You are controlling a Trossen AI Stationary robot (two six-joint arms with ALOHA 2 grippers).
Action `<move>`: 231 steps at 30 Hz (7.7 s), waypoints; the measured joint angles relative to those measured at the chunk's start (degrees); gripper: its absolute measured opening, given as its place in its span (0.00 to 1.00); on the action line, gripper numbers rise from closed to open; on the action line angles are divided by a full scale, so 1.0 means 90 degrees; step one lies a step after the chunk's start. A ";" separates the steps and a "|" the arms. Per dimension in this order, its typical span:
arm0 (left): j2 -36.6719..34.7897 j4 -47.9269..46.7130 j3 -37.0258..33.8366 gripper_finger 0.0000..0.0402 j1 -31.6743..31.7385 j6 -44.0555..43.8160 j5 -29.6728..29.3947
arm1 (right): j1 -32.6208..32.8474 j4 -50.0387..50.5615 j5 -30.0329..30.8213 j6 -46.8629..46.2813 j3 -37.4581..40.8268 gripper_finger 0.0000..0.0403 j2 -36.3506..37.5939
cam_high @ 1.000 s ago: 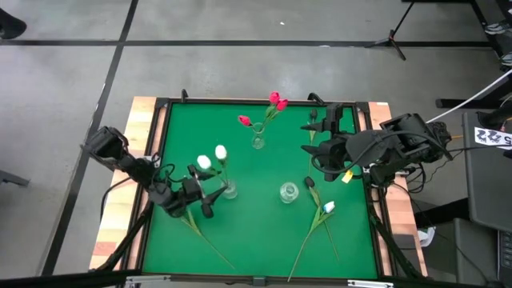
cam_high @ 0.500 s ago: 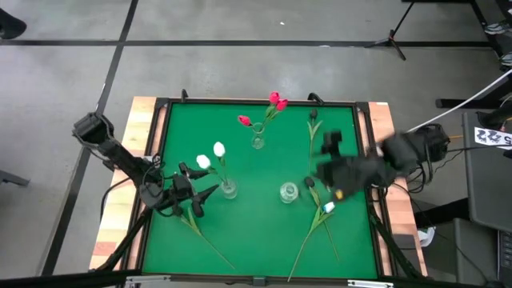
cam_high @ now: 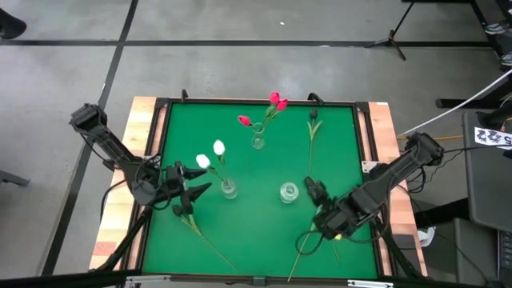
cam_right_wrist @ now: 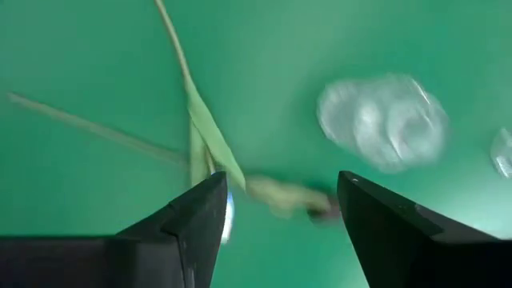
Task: Sort flowers into vase by color
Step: Put the white tulip into the bottom left transparent vase, then put the top black tulip into the bottom right transparent vase
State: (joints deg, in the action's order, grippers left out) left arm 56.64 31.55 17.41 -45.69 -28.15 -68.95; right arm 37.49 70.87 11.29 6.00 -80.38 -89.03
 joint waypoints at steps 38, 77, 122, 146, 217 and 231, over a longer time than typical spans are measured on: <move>-0.0133 -0.1061 0.0000 0.66 -0.0170 -0.2426 0.0989 | -0.0227 -0.2950 -0.1680 0.2296 0.1650 0.59 -0.1966; -0.0133 -0.0189 0.0066 0.66 -0.0158 -0.4523 0.1881 | 0.0079 -0.1207 0.0014 0.0325 0.0500 0.04 -0.2035; -0.0133 -0.0291 0.0073 0.66 -0.0163 -0.4540 0.2939 | -0.2005 -0.1927 0.7341 0.7893 -0.3912 0.05 -0.3059; -0.0133 -0.0294 0.0073 0.66 -0.0165 -0.4365 0.2945 | -0.2132 -0.2606 0.7087 0.9065 -0.3904 0.05 -0.3462; -0.0135 -0.0645 0.0066 0.66 -0.0158 -0.4223 0.2937 | -0.2000 -0.4126 0.4713 1.0523 -0.3905 0.18 -0.4124; -0.0135 -0.0653 0.0066 0.66 -0.0158 -0.4223 0.2927 | -0.2000 -0.4058 0.5194 1.0506 -0.3908 0.49 -0.4124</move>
State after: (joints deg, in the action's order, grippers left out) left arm 55.42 25.67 18.00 -47.11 -66.16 -42.61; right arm 19.49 34.35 58.04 100.55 -115.55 -126.15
